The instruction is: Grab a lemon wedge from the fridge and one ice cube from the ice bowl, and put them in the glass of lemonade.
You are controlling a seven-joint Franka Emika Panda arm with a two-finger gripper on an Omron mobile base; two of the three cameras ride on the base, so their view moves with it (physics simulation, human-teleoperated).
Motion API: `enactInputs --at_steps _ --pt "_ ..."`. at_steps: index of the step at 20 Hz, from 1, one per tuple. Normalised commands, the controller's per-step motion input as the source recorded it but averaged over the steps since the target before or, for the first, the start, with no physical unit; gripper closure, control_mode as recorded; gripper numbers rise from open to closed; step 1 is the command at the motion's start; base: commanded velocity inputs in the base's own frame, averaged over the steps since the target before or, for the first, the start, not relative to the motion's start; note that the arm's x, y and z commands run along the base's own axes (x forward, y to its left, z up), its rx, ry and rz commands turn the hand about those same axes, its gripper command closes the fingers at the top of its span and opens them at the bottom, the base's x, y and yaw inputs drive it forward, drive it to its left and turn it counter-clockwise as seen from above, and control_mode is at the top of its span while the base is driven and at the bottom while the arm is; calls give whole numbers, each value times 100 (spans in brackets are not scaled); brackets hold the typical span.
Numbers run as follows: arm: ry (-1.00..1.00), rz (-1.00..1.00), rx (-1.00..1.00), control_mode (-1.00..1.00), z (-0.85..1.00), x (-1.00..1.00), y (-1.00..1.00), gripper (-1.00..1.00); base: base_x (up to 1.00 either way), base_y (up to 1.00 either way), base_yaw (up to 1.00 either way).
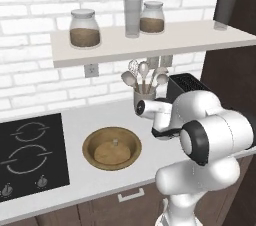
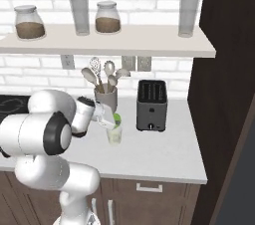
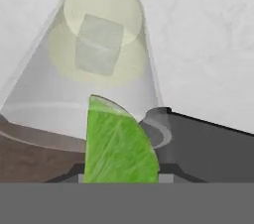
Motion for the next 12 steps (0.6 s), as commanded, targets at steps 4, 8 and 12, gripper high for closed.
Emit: enactInputs --at_steps 4,8,12 --pt "0 -2 0 -100 -34 17 0 100 0 0 0" --pt "0 -2 0 -100 -22 6 -7 100 0 0 0" --pt "0 -4 0 -100 0 -8 -8 100 0 0 0"
